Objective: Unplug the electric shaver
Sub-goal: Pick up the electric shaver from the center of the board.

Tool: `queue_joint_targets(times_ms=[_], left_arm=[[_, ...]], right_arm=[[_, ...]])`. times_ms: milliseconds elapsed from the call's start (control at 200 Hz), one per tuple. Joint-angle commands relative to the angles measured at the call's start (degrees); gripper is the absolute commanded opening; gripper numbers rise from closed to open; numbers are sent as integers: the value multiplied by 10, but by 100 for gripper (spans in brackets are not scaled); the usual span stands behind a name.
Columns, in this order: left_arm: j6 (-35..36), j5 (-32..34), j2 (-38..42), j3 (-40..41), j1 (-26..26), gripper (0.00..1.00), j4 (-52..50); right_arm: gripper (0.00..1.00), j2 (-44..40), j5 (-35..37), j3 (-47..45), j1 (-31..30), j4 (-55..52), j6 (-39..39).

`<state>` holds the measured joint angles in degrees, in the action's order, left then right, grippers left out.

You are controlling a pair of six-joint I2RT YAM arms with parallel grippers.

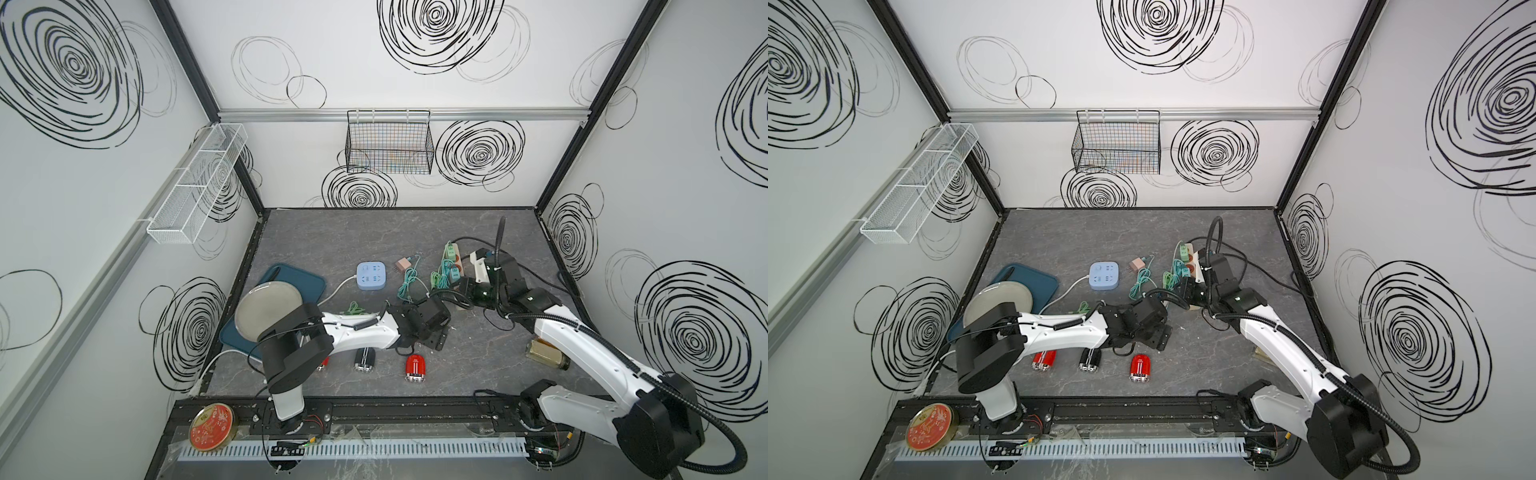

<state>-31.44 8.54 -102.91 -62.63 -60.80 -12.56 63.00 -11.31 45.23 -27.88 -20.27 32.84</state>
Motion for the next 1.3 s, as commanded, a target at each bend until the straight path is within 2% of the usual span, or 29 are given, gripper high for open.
queue_joint_targets(times_ms=[0, 165, 485, 966, 1136, 1296], left_arm=[[1, 37, -20, -28, -1, 83, -52], [-12, 61, -40, -45, -5, 83, -79], [-5, 38, -75, -75, -3, 79, -76], [-5, 45, -117, -110, 3, 74, -112], [-1, 63, -122, -117, 0, 68, -127], [10, 87, -110, -114, -2, 58, -133]], right_arm=[[41, -39, -21, -22, 7, -27, 4], [41, -81, -32, -44, 26, -32, 9], [41, -119, -34, -80, 35, -40, 18], [41, -162, -25, -112, 41, -50, 25], [41, -171, -25, -116, 44, -53, 26], [40, -176, -39, -130, 45, -37, 36]])
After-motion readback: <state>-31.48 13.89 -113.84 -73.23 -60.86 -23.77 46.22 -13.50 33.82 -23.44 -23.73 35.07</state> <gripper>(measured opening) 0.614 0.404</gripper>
